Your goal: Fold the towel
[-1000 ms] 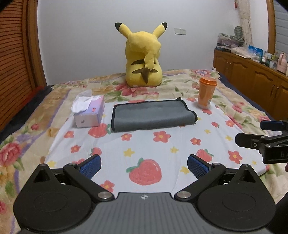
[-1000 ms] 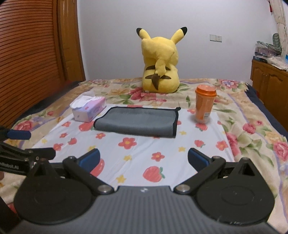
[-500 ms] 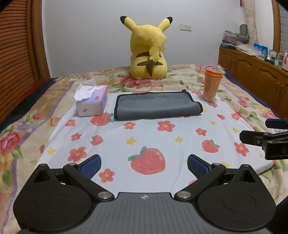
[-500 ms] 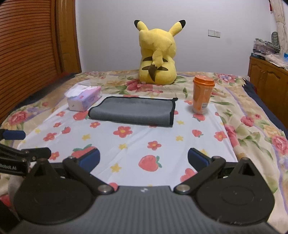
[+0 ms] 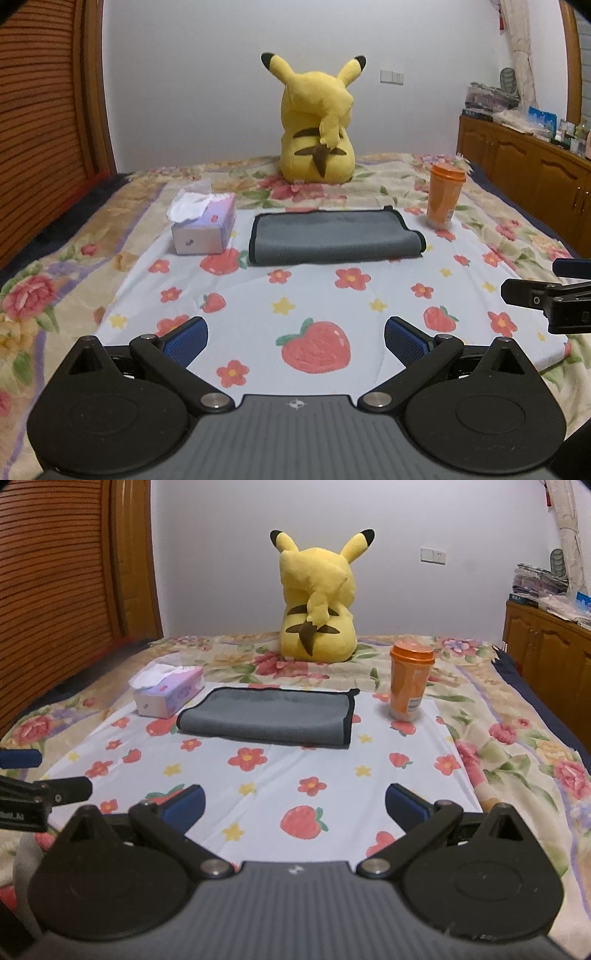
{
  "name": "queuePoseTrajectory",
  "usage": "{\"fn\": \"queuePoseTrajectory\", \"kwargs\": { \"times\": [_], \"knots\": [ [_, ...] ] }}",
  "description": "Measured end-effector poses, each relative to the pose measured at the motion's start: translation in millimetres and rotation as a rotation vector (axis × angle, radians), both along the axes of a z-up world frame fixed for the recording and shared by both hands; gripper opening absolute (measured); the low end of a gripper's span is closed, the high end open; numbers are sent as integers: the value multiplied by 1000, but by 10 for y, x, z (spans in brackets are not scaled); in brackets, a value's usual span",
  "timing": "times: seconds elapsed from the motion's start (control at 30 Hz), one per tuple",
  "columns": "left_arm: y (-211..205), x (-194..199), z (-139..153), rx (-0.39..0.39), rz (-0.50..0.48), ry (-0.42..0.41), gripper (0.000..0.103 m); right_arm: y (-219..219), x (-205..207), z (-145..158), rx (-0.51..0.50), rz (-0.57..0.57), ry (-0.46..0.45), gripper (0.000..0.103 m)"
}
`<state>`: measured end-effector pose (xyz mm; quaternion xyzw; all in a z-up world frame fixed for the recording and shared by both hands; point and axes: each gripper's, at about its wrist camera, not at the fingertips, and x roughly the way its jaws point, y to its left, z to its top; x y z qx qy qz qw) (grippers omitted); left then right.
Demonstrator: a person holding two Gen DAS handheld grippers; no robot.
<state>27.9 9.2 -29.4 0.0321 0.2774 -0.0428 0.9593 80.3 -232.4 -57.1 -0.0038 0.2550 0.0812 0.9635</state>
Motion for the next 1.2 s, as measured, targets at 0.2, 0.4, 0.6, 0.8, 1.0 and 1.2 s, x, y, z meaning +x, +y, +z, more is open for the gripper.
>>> {"fn": "queuePoseTrajectory", "kwargs": {
  "times": [0.2,0.4,0.6,0.8,1.0,1.2],
  "knots": [
    [8,-51,53,5,1,-40,103,-26,-21,13,10,-11,-17,103],
    [3,-82,89,5,-3,-68,103,-45,-46,41,13,-25,-41,103],
    [18,-111,135,-6,-1,-97,103,-61,-82,73,17,-43,-73,103],
    [26,-140,175,-12,2,-128,103,-85,-139,116,24,-57,-122,103],
    [-36,-198,216,27,-6,-182,103,-106,-152,136,32,-70,-147,103],
    [-48,-234,241,28,-11,-210,103,-127,-200,168,32,-87,-192,103]
  ]
}}
